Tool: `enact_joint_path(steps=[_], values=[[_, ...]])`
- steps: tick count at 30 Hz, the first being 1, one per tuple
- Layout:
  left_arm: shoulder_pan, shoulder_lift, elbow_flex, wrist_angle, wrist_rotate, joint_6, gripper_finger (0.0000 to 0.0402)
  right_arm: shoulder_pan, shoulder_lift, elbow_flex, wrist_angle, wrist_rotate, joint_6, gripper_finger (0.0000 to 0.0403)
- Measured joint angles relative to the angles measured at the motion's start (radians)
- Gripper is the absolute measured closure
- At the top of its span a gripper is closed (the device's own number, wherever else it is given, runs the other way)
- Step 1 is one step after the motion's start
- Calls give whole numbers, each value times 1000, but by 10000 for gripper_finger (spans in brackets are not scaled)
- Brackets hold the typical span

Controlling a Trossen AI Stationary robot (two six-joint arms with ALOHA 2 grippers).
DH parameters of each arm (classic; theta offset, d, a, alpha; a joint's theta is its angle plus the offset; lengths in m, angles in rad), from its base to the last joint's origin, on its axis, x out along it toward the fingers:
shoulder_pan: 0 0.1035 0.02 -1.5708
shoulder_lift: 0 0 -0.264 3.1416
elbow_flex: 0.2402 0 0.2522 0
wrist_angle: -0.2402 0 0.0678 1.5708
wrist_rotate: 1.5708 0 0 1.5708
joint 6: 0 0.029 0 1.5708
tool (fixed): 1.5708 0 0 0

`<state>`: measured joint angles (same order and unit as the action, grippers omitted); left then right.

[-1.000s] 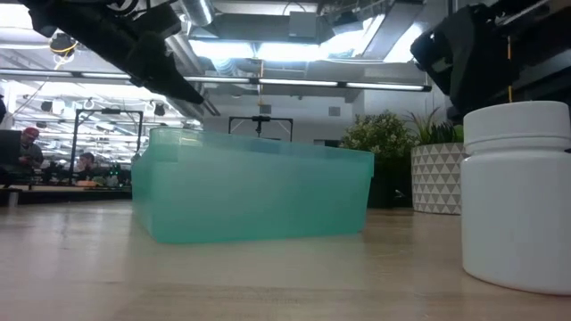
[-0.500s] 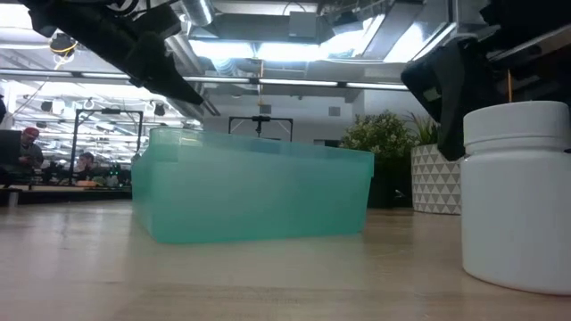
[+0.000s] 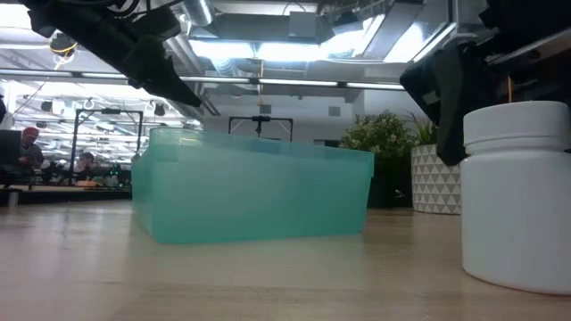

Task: Pick and place pill bottles into a basket
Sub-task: Put the white medicine bottle into the green bin

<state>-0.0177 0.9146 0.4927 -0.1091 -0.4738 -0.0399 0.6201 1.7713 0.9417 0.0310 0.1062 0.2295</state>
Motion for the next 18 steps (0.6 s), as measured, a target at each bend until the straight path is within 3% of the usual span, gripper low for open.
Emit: enact_joint_path(steps=[10,18], values=[[0,0,0,-8,0,0,400,-1,0,0,33,0,-25,151],[0,0,0,-8,0,0,392,-1,-1,1,12,0,-29,245]])
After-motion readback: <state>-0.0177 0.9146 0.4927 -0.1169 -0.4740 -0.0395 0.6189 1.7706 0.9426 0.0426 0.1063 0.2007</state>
